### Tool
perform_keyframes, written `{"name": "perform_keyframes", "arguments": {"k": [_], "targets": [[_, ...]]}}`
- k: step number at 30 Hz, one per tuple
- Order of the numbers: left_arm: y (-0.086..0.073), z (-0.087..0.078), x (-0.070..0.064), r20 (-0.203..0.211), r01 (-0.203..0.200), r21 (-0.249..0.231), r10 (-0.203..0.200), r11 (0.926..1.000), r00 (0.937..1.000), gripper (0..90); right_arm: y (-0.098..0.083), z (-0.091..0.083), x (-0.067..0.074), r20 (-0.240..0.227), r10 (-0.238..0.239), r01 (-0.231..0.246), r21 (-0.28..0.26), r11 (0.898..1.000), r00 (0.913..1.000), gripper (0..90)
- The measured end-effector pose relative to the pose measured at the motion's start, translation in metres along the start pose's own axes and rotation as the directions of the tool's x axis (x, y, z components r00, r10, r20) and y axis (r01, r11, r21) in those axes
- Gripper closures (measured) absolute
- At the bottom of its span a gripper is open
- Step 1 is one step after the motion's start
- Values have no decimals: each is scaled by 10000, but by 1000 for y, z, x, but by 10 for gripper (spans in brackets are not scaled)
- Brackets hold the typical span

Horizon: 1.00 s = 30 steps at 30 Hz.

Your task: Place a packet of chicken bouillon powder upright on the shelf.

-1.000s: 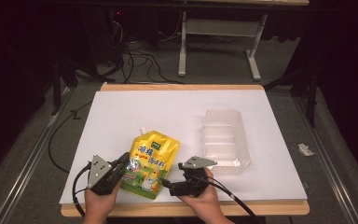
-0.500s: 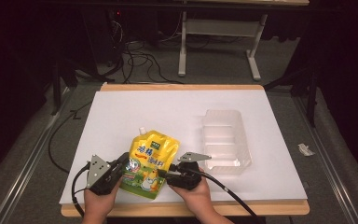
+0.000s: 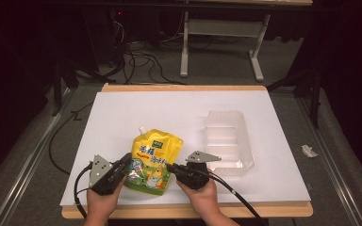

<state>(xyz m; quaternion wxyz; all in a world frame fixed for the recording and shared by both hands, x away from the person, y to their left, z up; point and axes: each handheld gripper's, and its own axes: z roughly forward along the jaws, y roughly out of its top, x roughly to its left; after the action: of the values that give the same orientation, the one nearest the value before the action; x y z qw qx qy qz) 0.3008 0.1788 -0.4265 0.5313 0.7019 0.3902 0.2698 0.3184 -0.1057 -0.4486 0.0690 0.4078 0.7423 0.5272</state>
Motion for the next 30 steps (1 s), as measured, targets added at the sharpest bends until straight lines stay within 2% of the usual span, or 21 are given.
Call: {"name": "perform_keyframes", "arguments": {"k": [2, 5, 8, 10, 17, 19, 24, 29, 30], "targets": [[0, 2, -1, -2, -30, 72, 30, 10000, 10000, 900, 3, -5, 0, 168, -131, 135, -195, 9997, 9998, 878], [0, 7, -2, -20, -50, 195, 51, 9998, 10000, 900, 10, -13, 1, 617, -603, 633, -480, 9968, 9963, 878], [0, 16, -3, -83, -58, 373, 61, 9993, 9999, 900, 13, -16, 1, 810, -791, 840, -591, 9947, 9936, 878], [1, 24, -3, -71, 200, 392, -198, 9990, 9998, 900, 17, -18, 0, 1086, -1011, 1089, -679, 9917, 9889, 879], [2, 36, -9, -35, 55, 368, -54, 9993, 10000, 900, 25, -25, -6, 1792, -1544, 1724, -895, 9810, 9716, 877], [1, 38, -9, -49, 25, 422, -23, 9991, 10000, 900, 26, -25, -7, 1832, -1558, 1744, -903, 9805, 9707, 877], [-5, 38, -9, -104, 56, 576, -51, 9983, 9999, 900, 18, -21, -5, 2071, -1866, 2040, -659, 9768, 9604, 863], [-8, 34, -12, -98, 251, 429, -247, 9988, 9996, 900, 11, -23, -6, 1924, -1733, 1900, -718, 9792, 9659, 848], [-9, 33, -12, -81, 255, 440, -252, 9987, 9996, 900, 10, -24, -6, 1796, -1829, 1988, -748, 9772, 9666, 829]]}}
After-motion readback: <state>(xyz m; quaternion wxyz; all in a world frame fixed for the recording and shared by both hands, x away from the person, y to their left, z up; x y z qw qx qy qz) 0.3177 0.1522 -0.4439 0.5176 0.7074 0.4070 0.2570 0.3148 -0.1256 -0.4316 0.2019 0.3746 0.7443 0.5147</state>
